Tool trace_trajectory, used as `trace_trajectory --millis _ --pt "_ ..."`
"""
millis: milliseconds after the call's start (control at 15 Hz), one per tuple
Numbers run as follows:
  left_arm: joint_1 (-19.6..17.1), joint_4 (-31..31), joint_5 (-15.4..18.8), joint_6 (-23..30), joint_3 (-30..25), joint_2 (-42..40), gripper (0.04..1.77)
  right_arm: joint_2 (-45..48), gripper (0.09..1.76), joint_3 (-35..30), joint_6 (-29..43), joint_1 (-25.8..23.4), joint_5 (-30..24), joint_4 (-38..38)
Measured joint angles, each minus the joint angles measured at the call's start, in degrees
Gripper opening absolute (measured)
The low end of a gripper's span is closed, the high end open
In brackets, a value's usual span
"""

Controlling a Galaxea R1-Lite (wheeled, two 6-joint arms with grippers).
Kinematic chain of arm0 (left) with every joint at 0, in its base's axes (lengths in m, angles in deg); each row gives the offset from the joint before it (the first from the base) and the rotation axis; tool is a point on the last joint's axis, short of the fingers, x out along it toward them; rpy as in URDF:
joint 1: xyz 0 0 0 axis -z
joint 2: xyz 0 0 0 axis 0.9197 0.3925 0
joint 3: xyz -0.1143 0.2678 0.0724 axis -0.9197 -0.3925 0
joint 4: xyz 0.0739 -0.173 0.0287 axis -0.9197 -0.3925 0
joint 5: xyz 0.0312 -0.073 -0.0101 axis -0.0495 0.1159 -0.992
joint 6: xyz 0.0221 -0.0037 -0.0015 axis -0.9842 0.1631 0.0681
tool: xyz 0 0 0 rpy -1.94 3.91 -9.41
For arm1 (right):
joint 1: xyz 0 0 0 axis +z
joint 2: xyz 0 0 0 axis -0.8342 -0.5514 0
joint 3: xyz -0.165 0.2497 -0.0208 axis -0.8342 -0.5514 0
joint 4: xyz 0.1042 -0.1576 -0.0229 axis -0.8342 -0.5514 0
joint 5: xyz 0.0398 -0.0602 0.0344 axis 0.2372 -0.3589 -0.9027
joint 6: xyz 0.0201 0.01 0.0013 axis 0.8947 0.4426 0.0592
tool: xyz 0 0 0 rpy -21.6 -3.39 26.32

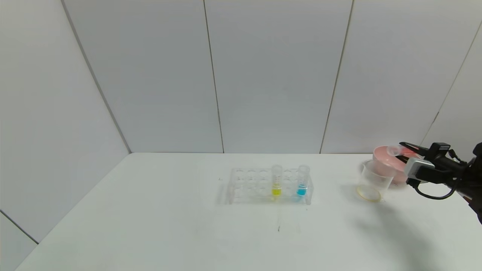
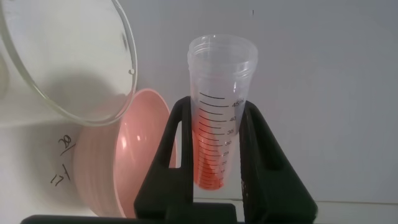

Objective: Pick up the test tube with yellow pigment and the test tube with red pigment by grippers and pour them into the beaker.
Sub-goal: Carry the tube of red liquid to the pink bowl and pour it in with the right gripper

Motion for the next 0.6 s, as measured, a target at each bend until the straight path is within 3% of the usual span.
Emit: trace_trajectory --millis 600 --pt "0.0 0.0 0.0 0.0 0.0 0.0 1.76 0.07 0.49 -0.65 -7.83 -0.05 0.93 -0.35"
